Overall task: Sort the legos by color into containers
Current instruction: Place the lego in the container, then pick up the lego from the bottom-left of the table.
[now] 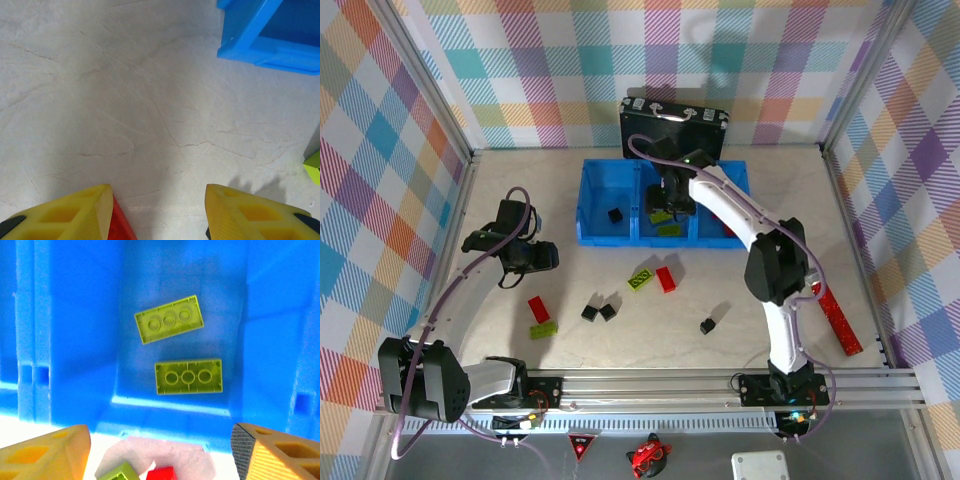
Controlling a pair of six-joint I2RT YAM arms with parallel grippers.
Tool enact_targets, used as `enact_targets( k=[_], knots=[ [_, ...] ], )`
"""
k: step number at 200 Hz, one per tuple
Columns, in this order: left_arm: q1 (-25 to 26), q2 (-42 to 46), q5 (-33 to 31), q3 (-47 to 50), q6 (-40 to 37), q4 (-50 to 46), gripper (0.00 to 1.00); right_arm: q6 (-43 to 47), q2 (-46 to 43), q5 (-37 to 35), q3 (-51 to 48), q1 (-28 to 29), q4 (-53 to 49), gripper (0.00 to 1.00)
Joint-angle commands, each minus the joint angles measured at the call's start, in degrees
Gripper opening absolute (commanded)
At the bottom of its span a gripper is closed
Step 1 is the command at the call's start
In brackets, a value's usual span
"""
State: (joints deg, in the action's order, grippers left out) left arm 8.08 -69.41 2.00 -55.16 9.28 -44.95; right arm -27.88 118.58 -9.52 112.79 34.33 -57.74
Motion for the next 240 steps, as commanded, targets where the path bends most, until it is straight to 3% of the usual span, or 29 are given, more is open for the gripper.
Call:
enact_targets(
  k=[1, 94, 176, 240],
  knots=[
    [-0.8, 1.8, 1.0, 1.1, 0.9, -1.2, 0.52, -0.9, -4.7, 1.9, -5.2, 0.4, 2.0, 0.75],
    [2.8, 3.0, 2.2, 2.2, 7.6, -5.4, 0.52, -1.2, -15.8, 6.4, -24.4, 0.9, 7.7, 0.73],
    [12.3, 1.1, -5.1, 5.2, 17.8, -6.9, 0.52, -1.0, -20.8, 7.9, -33.2, 1.0, 10.7, 0.73],
    [12.0, 2.7, -10.9, 13.3, 29.6, -4.6, 0.56, -0.2, -22.7, 7.1, -37.0, 1.0, 11.2, 0.73]
  ],
)
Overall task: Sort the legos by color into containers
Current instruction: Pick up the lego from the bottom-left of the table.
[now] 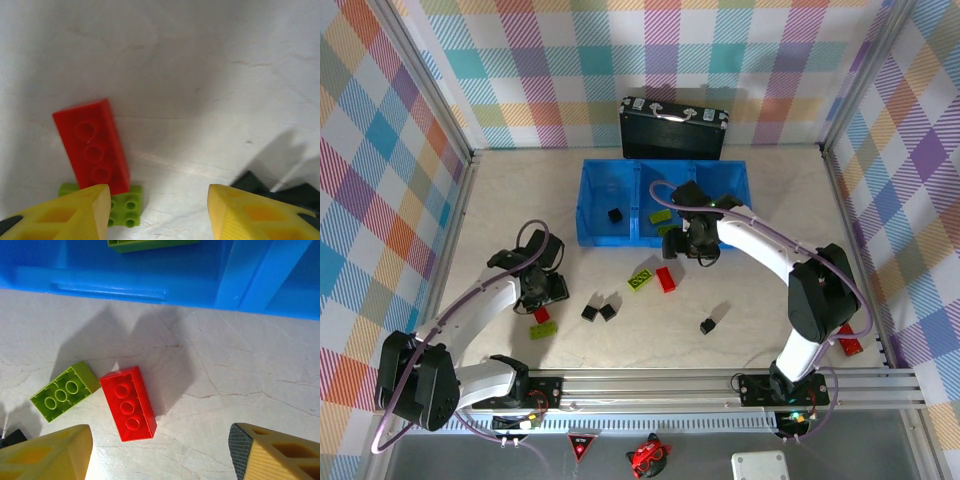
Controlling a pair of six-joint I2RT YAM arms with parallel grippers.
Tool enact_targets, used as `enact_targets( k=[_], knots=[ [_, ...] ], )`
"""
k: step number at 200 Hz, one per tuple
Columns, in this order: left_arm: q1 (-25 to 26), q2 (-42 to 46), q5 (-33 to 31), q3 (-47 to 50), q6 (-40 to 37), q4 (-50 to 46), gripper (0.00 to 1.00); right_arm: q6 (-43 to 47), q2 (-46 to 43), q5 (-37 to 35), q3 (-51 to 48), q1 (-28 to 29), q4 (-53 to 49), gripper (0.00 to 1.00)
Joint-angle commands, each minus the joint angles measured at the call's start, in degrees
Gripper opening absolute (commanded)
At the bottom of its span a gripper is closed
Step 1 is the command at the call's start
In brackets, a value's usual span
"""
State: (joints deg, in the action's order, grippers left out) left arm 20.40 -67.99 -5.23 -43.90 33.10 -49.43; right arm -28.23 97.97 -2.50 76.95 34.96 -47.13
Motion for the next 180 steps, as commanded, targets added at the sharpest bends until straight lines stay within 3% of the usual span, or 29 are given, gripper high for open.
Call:
enact_targets(
  k=[1, 36, 96, 180],
  knots=[
    [-0.5, 1.3, -3.8, 2.2, 5.9, -0.2, 0.56, 0.1, -2.0, 0.0, -1.2, 0.4, 0.6, 0.73],
    [-5.4, 2.2, -1.9, 4.8, 6.0, 1.3, 0.59, 1.1, -2.4, -0.5, -1.5, 0.4, 0.1, 0.73],
    [-8.7, 1.6, -1.4, 6.8, 6.2, 4.3, 0.62, 0.8, -3.6, -0.3, -2.4, 0.4, -0.3, 0.73],
    [-16.0, -6.4, 4.2, 6.5, -0.5, 12.6, 0.51, -0.8, -3.2, 2.0, -2.9, 0.4, 0.4, 0.73]
  ],
)
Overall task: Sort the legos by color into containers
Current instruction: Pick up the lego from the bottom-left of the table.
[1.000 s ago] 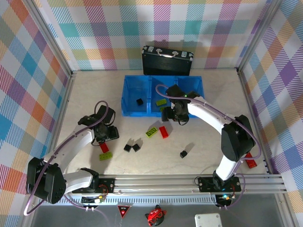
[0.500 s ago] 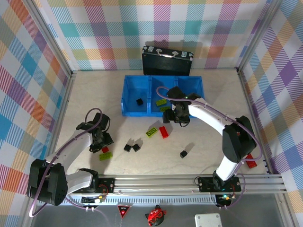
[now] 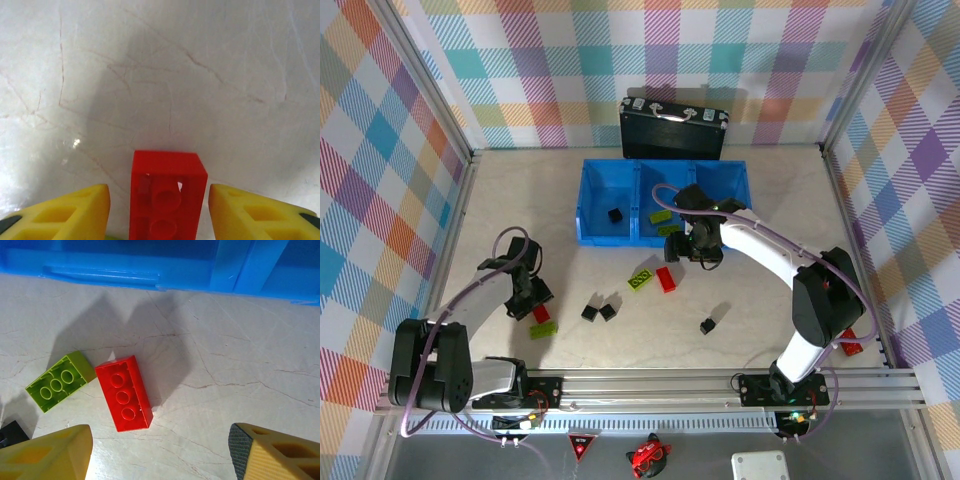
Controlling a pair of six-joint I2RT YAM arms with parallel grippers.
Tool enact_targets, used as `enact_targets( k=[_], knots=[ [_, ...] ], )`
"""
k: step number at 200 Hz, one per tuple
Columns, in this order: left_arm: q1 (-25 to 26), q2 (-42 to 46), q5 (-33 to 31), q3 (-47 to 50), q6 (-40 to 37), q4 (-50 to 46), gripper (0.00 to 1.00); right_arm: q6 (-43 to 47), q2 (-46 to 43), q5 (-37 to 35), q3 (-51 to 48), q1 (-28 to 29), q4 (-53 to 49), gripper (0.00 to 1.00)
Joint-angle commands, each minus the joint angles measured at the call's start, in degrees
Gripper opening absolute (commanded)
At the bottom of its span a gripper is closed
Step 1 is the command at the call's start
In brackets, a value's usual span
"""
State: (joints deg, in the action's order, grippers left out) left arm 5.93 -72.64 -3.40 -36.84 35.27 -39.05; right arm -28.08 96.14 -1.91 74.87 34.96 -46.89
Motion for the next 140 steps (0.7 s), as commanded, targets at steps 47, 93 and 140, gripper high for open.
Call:
enact_targets(
  k=[47, 93, 140],
  knots=[
    [-3.7, -3.8, 2.9, -1.1, -4.8, 3.5, 0.40, -1.4, -1.5, 1.3, -1.1, 0.4, -0.5, 0.73],
    [-3.9, -2.2, 3.4, -1.3, -5.2, 3.5, 0.31, -2.2, -1.6, 3.3, -0.7, 0.4, -0.2, 0.72],
    [-3.8, 1.9, 8.6, -3.4, -4.7, 2.9, 0.30, -3.6, -2.9, 11.2, -3.4, 1.0, 5.3, 0.69]
  ],
)
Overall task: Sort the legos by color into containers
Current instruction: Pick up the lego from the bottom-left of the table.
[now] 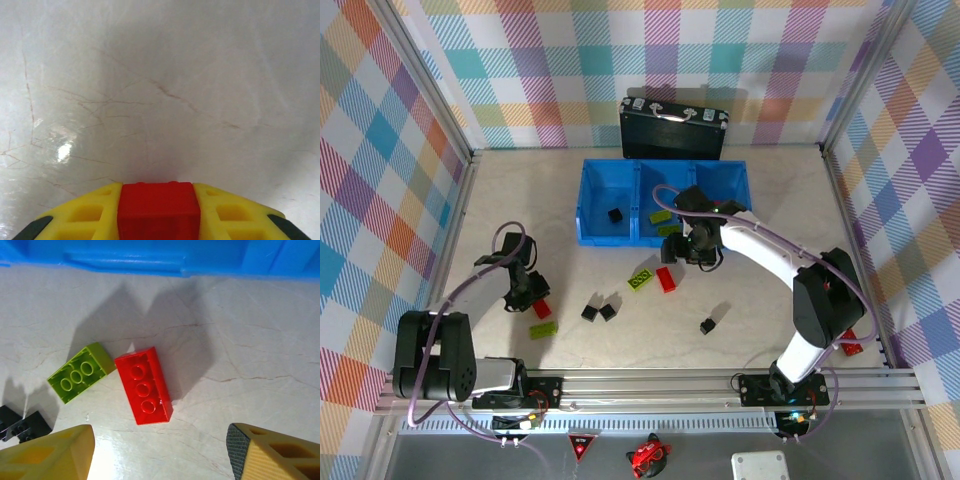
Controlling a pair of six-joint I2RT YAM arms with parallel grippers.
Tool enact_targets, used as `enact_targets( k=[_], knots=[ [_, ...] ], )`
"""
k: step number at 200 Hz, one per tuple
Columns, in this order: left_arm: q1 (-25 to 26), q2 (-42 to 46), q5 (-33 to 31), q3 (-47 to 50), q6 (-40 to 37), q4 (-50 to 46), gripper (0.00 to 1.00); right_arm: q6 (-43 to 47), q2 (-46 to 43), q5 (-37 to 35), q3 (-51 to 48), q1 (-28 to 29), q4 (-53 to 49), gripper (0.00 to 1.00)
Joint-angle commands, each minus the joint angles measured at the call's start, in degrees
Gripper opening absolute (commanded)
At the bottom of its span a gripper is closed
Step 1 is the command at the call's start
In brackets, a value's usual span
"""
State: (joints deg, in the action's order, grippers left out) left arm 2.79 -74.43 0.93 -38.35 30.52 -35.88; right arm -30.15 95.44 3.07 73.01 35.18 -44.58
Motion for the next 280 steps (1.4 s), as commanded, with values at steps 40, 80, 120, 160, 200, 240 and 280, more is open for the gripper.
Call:
enact_targets(
  k=[40, 80, 120, 160, 200, 240, 280],
  knots=[
    [0.9, 6.6, 9.3, -3.1, 4.0, 2.5, 0.30, -2.5, -1.8, 10.8, -1.9, 2.4, 6.0, 0.67],
    [6.5, 7.2, 11.5, -6.3, 9.7, 5.6, 0.30, -3.5, -1.0, 14.9, -1.5, 5.3, 10.0, 0.65],
    [13.9, 6.6, 10.7, -9.5, 15.5, 9.8, 0.30, -5.5, 0.9, 17.0, 1.0, 8.0, 12.8, 0.64],
    [19.8, 3.2, 10.3, -12.4, 19.7, 13.4, 0.30, -7.7, 1.2, 21.4, 0.8, 9.8, 19.6, 0.60],
    [22.3, 0.7, 11.6, -13.0, 22.9, 17.6, 0.30, -9.4, 0.7, 25.3, -1.5, 10.3, 27.1, 0.57],
    [23.0, 0.4, 14.1, -13.0, 26.1, 22.0, 0.31, -10.1, 2.0, 26.5, -1.5, 10.3, 29.0, 0.53],
    [23.6, 1.3, 15.5, -13.4, 28.0, 23.3, 0.31, -10.1, 2.6, 25.9, -1.3, 10.3, 29.1, 0.49]
  ],
)
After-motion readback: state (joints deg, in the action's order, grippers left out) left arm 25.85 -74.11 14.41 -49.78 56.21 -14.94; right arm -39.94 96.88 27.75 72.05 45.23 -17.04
